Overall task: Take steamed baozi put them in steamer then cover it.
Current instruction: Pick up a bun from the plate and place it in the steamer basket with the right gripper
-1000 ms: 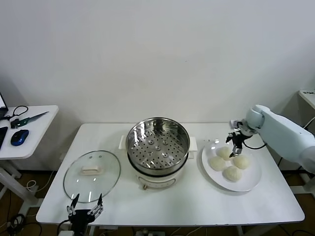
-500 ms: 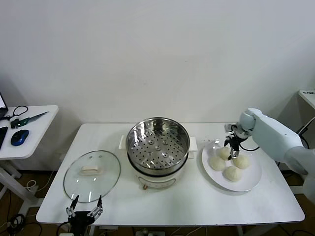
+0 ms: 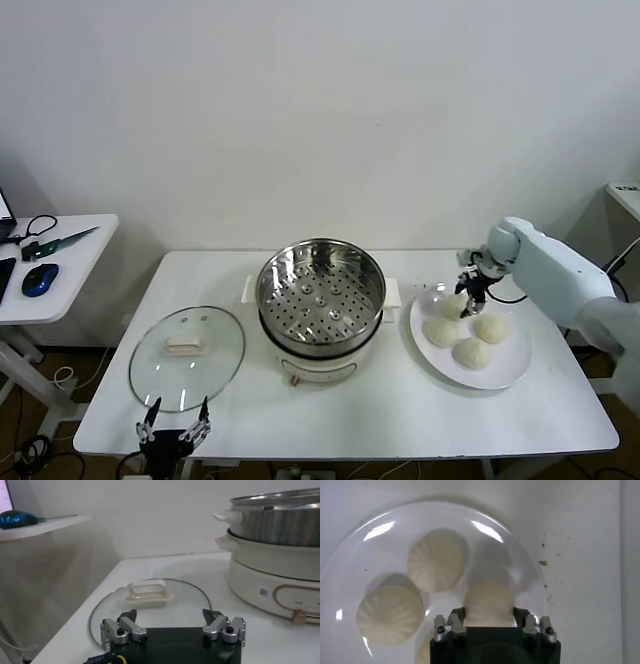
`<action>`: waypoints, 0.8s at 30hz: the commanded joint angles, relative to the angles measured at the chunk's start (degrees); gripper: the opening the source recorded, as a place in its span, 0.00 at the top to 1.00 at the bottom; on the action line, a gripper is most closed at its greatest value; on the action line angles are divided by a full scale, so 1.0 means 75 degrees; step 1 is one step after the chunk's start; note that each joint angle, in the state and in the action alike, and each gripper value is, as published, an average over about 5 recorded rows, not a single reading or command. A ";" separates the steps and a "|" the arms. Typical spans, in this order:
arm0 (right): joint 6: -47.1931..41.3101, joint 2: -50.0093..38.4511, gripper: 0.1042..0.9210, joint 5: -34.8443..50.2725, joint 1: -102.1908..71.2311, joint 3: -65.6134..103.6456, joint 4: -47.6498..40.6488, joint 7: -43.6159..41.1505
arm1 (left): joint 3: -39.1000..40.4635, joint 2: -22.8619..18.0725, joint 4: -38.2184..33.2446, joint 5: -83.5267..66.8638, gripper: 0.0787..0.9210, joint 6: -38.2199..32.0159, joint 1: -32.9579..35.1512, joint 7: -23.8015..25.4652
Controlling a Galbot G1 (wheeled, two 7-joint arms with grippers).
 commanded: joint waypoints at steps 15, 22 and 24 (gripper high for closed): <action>0.3733 0.1025 0.33 0.2196 0.6549 -0.5001 0.5858 0.0298 | 0.0051 0.0073 -0.0154 0.0164 0.12 -0.0023 0.0042 0.0004; 0.4717 0.2094 0.33 0.0309 0.4971 -0.4324 0.5177 0.0817 | 0.0038 0.0060 -0.0206 0.0212 0.12 -0.0037 0.0035 -0.0020; 0.4967 0.2394 0.33 -0.0344 0.4407 -0.4066 0.4463 0.0934 | 0.0037 0.0046 -0.0208 0.0215 0.12 -0.0047 0.0029 -0.0031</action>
